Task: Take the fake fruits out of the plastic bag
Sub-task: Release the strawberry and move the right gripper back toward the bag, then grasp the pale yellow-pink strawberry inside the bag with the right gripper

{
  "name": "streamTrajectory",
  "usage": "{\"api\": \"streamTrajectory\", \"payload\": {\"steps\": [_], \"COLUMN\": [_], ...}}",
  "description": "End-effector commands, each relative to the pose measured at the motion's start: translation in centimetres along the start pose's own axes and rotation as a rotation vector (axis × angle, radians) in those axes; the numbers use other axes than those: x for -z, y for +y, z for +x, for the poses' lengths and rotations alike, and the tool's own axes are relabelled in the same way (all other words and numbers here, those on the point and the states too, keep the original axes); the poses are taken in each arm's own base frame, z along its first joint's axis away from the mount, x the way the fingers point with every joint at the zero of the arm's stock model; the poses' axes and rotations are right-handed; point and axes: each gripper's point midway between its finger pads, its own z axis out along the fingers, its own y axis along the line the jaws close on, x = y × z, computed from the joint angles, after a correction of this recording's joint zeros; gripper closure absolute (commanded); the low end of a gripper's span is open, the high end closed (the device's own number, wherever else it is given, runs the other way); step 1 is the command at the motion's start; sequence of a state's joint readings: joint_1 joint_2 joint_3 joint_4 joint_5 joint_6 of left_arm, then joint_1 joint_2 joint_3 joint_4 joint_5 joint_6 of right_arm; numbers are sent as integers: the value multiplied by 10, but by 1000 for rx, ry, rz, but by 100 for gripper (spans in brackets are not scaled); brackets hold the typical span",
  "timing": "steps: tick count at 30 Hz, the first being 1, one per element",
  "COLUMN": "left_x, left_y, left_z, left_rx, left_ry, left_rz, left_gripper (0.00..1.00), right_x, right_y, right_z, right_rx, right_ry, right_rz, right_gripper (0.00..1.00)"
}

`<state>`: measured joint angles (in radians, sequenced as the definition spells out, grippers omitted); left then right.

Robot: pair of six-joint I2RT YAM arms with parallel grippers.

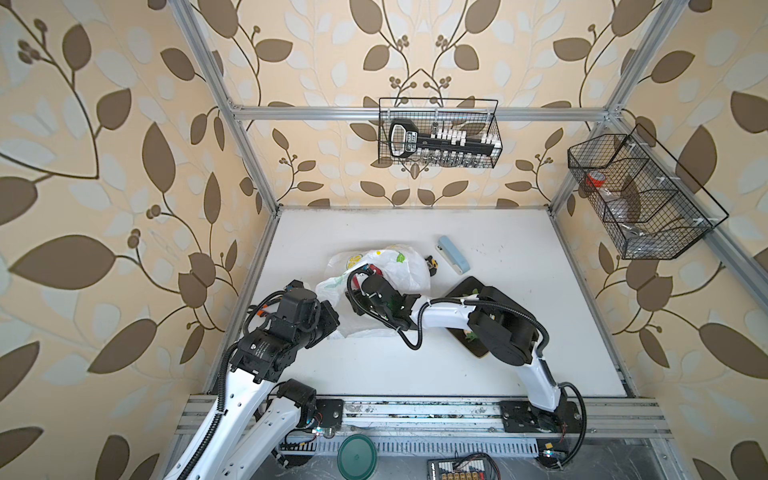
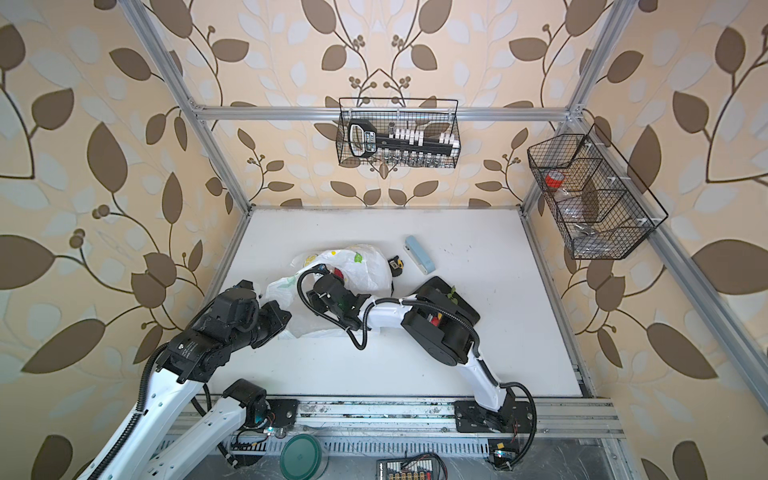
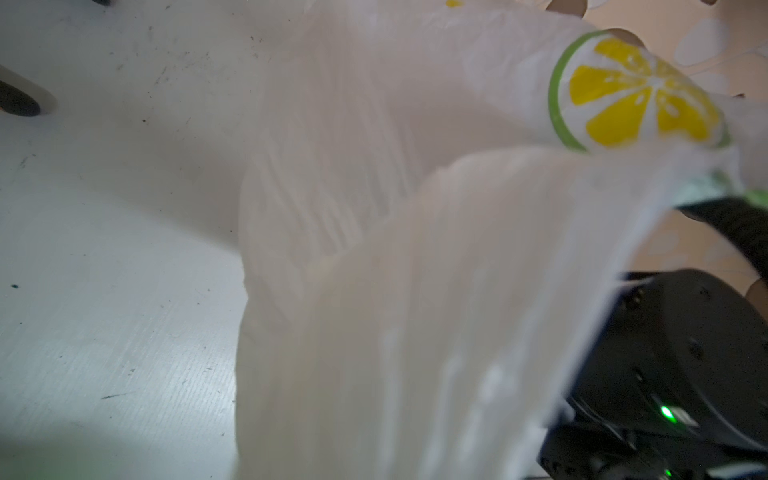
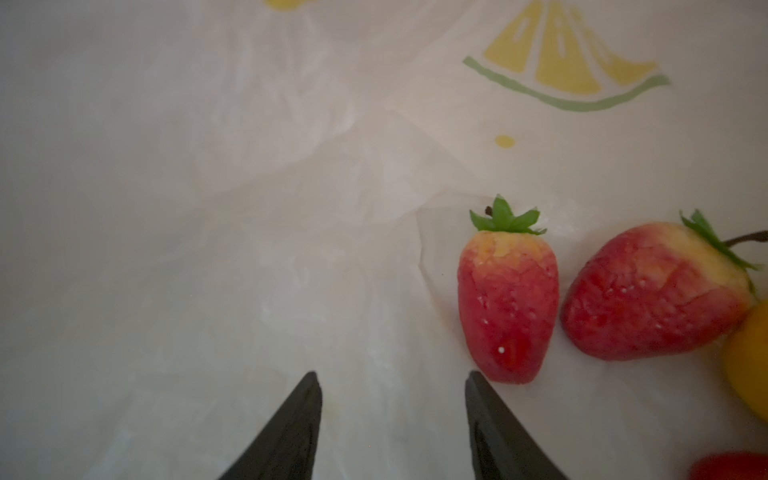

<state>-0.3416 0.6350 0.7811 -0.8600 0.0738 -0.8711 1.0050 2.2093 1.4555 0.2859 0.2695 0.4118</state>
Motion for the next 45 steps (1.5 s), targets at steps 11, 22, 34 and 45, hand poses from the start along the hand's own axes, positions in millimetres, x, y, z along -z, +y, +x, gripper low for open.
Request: {"api": "streamTrajectory", "payload": {"steps": [11, 22, 34, 45], "left_x": [13, 11, 9, 12], "left_y": [-15, -8, -5, 8], "left_z": [8, 19, 16, -5], "left_rx": [-13, -16, -14, 61], "left_ry": [34, 89, 80, -54], "left_rz": [90, 67, 38, -28], "left_gripper": [100, 100, 100, 100], "right_x": [-38, -72, -73, -3], "right_y": [-62, -53, -44, 24], "right_z": [-10, 2, -10, -26], "right_rx": [-54, -144, -145, -22], "right_ry": [-66, -13, -14, -49], "right_rz": [269, 104, 60, -175], "right_gripper": [33, 33, 53, 59]}}
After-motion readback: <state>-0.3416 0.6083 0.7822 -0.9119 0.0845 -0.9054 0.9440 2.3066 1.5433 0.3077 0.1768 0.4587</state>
